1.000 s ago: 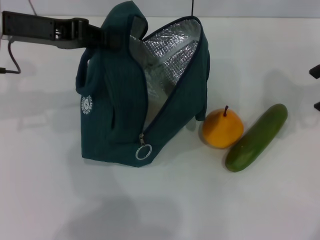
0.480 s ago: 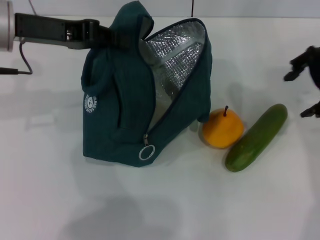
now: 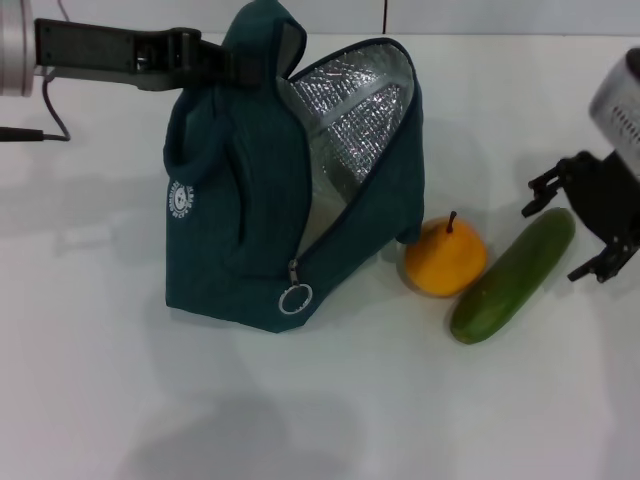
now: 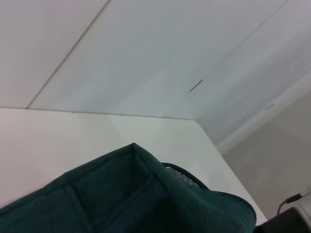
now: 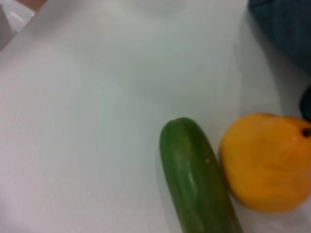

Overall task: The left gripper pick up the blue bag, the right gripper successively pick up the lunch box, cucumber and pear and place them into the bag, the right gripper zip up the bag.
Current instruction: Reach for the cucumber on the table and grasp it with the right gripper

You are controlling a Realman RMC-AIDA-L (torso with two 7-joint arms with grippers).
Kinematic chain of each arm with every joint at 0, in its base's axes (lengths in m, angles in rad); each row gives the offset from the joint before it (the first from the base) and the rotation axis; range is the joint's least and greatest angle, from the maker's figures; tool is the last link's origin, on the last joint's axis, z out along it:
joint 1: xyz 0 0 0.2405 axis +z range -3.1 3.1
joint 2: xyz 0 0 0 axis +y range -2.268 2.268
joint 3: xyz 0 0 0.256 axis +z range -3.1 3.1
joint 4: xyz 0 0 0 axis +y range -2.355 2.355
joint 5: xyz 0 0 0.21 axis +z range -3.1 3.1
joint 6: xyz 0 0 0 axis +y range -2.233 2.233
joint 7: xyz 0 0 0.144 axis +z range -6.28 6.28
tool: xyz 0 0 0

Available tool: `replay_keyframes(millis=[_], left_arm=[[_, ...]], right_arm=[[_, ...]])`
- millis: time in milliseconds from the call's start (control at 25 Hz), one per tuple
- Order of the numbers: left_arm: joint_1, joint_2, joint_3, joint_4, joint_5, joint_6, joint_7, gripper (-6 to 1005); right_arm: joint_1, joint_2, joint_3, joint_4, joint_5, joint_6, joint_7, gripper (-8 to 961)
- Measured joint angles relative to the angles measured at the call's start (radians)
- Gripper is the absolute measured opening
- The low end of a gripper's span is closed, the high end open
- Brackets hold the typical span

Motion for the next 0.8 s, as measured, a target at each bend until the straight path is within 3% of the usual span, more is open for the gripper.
replay_keyframes(millis=[200, 800], left_arm=[[-0.003, -0.007, 0.0, -0.001, 0.001, -0.005, -0.003, 43], [-0.017, -0.007, 0.001, -0.035, 0.002, -0.027, 0.01, 45]], right_arm=[[-0.01, 0.016, -0.021, 0.035, -0.001, 0.058, -0.078, 840], [0.001, 0.028, -0.039, 0.173, 0.06, 0.179, -0.158, 839]])
